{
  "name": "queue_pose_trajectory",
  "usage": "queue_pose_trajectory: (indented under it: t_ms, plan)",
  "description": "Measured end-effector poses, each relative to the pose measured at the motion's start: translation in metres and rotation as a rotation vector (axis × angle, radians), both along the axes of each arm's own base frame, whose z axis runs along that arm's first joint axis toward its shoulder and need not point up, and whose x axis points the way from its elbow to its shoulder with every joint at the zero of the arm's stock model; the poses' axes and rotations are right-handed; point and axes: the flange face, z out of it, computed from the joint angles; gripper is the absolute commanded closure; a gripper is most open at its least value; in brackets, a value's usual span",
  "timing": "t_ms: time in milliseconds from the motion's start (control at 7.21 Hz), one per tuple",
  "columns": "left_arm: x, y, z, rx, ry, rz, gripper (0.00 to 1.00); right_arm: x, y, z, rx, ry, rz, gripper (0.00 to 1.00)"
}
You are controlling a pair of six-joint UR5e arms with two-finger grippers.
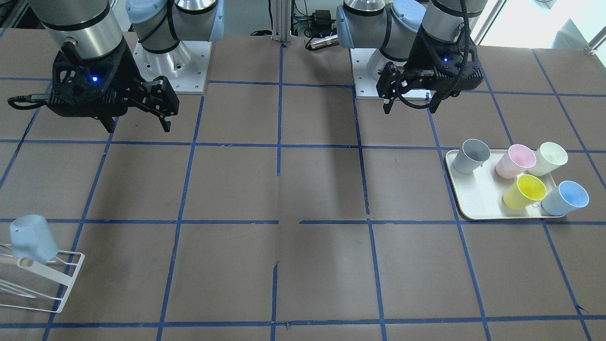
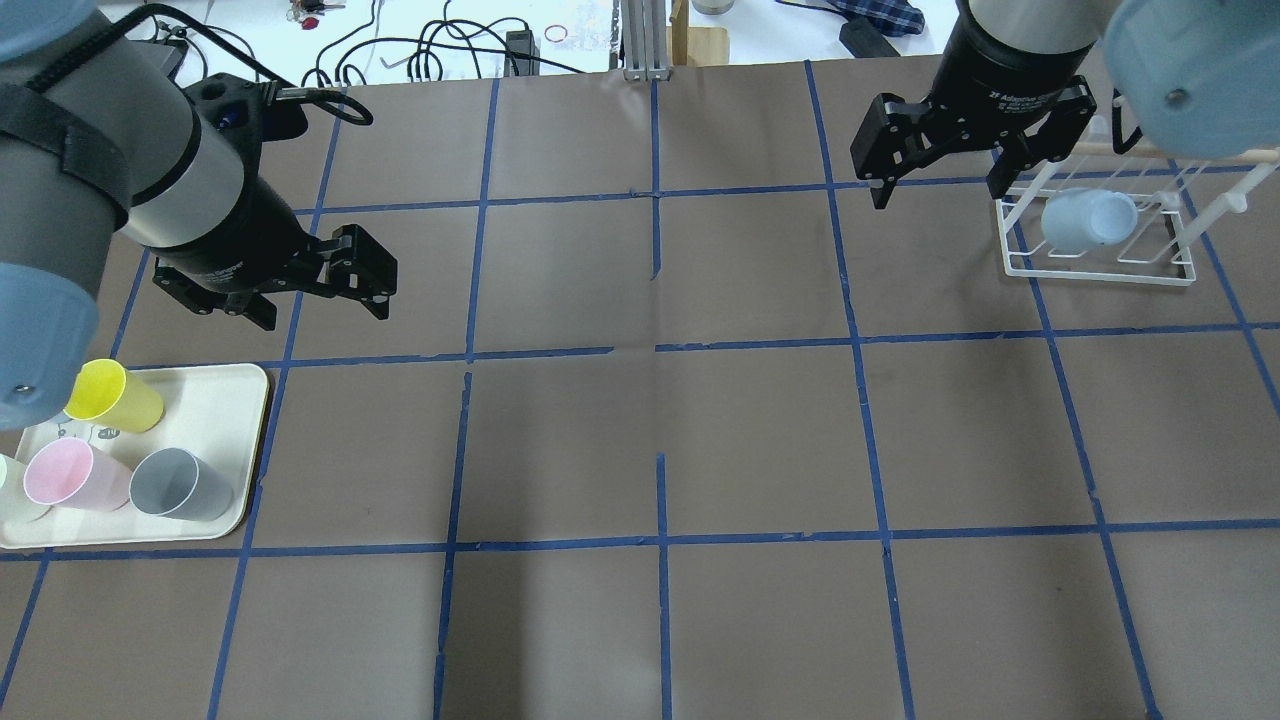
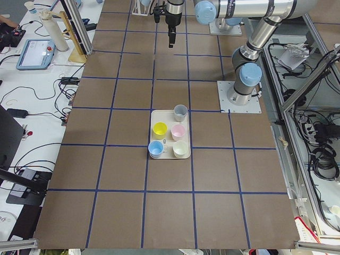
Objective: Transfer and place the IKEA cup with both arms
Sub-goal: 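Lower the right gripper onto the pale blue cup in the wire rack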
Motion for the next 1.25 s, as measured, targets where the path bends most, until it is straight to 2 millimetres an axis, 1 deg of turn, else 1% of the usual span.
queue_pose_trajectory:
  t_ms: [416, 555, 693, 832, 971, 1109, 1248]
  plan:
    - [0.0, 0.001, 0.001, -0.002, -0.001, 0.001, 0.0, -0.002, -0.001, -0.001, 0.0, -0.002, -0.002, 0.0]
    - [0.0, 0.002, 0.002, -0.002, -0.001, 0.001, 0.0, -0.007, -0.004, -0.001, -0.006, -0.002, -0.004, 0.0]
    - [0.0, 0.007, 0.005, 0.003, -0.001, 0.0, 0.0, -0.02, -0.013, -0.004, -0.018, 0.0, -0.019, 0.0]
    - [0.0, 0.012, 0.009, 0.01, -0.001, -0.001, 0.0, -0.048, -0.029, -0.013, -0.029, 0.002, -0.044, 0.0]
    - [0.0, 0.015, 0.01, 0.014, -0.002, -0.002, 0.0, -0.085, -0.046, -0.021, -0.046, 0.005, -0.074, 0.0]
    - [0.0, 0.016, 0.011, 0.015, -0.001, -0.003, 0.0, -0.124, -0.058, -0.028, -0.065, 0.012, -0.112, 0.0]
    - [0.0, 0.017, 0.011, 0.016, 0.0, -0.003, 0.0, -0.162, -0.069, -0.04, -0.067, 0.019, -0.156, 0.0]
